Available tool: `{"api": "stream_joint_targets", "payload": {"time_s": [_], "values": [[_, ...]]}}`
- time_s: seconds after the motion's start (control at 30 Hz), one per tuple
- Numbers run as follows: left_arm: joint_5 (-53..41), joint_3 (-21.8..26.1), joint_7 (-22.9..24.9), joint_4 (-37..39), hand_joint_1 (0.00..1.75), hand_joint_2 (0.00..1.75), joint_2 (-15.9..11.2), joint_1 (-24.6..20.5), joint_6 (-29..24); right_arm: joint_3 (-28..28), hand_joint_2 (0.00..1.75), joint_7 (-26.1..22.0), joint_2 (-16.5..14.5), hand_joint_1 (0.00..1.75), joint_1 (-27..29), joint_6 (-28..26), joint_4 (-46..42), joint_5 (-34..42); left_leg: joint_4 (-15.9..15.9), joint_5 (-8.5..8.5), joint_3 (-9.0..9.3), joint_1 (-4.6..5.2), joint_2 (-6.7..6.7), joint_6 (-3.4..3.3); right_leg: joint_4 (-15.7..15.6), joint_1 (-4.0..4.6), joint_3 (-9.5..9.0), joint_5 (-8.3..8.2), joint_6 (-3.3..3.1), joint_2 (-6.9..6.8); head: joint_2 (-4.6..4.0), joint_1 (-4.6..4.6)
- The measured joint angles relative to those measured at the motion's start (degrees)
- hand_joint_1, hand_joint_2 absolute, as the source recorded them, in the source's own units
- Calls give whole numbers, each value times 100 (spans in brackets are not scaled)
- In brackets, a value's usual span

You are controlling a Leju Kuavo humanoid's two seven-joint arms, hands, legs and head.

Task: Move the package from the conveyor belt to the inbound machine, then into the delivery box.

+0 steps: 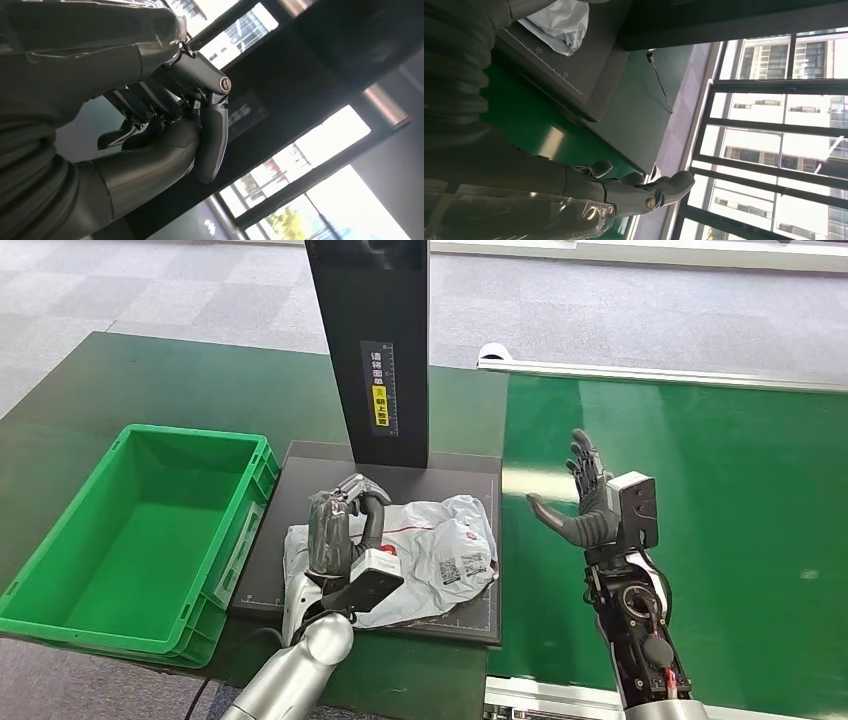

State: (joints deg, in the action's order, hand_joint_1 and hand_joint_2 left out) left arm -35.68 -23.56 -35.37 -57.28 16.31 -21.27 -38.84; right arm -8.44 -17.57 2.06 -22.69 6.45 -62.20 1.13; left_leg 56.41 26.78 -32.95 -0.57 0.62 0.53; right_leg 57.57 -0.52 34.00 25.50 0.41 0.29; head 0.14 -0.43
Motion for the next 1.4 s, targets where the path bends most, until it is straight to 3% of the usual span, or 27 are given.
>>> {"api": "stream_joint_targets", "payload": {"time_s": [0.03,0.17,0.3,0.6,0.8,1.07,1.4], "values": [[166,153,-295,-239,175,175,69,70,-88,0,175,-23,11,0,26,-31,-9,20,0,0,0,0,0,0,0,0,0,0,0,0,0,1],[241,474,-445,-732,172,175,146,173,-110,0,175,-42,36,0,74,-67,-20,43,0,0,0,0,0,0,0,0,1,0,0,0,0,-1],[558,547,-426,-1084,1,175,140,228,-69,0,175,-61,68,0,86,-91,-20,84,0,0,1,0,0,0,0,0,2,0,0,0,0,-1],[40,-400,554,-322,0,175,9,-34,1169,-2,175,-92,139,0,14,-41,-18,167,2,0,-1,2,0,-1,-1,-2,2,-1,1,-3,0,1],[-966,-858,1360,118,0,175,-82,-175,2189,-1,175,-34,156,0,-16,77,-18,108,1,1,-2,0,0,0,-1,0,4,0,0,-2,1,-1],[-1463,-1096,1998,587,0,175,-188,-221,3464,-1,175,51,150,0,-15,154,-18,-80,0,0,-2,1,0,0,-1,0,3,0,0,-2,-1,0],[-1590,-1154,2175,915,0,175,-242,-284,3687,0,175,76,126,0,-15,192,-18,-133,1,0,-3,1,1,0,-1,-1,3,0,0,-2,-1,0]]}}
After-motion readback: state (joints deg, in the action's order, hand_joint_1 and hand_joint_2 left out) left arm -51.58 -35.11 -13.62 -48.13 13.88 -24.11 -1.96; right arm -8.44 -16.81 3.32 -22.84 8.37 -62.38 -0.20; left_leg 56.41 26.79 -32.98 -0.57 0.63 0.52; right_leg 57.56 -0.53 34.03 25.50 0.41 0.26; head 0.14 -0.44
